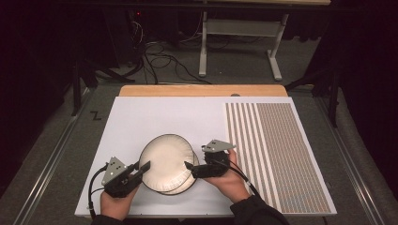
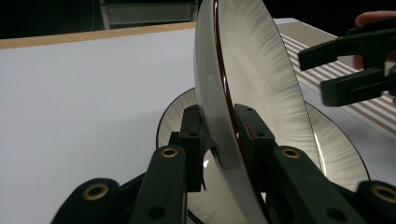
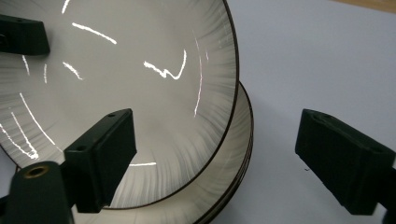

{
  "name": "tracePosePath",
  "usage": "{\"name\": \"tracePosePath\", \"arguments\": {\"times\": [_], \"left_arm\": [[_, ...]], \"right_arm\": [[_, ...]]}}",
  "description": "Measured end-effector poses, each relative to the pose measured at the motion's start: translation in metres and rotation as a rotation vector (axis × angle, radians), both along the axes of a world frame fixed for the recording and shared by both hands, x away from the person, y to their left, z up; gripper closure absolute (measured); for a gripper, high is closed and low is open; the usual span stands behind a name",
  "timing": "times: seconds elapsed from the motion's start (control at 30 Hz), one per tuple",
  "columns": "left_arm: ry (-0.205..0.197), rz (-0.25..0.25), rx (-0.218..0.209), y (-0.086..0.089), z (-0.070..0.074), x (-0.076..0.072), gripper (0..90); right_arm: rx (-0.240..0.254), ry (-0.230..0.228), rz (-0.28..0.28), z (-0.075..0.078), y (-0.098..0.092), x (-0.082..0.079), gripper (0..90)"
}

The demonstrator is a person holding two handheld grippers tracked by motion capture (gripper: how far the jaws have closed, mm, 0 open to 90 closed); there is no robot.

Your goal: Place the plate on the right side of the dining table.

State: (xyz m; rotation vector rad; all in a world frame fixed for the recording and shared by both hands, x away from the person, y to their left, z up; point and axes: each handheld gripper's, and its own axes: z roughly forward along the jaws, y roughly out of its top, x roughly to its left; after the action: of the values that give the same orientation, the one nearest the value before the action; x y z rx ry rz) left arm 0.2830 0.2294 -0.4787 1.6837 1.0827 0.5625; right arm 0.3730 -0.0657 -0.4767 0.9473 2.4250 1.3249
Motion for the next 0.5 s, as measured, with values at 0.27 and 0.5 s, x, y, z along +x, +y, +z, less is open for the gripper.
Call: {"name": "tracePosePath", "arguments": {"times": [0.27, 0.5], "left_arm": [[0.000, -0.012, -0.010, 0.000, -0.001, 0.001, 75.3], [-0.023, -0.029, -0.006, -0.002, 0.000, 0.001, 75.9]], "right_arm": [[0.021, 0.007, 0.020, -0.005, 0.017, 0.007, 27.4], [0.063, 0.013, 0.041, -0.007, 0.020, 0.011, 45.9]]}}
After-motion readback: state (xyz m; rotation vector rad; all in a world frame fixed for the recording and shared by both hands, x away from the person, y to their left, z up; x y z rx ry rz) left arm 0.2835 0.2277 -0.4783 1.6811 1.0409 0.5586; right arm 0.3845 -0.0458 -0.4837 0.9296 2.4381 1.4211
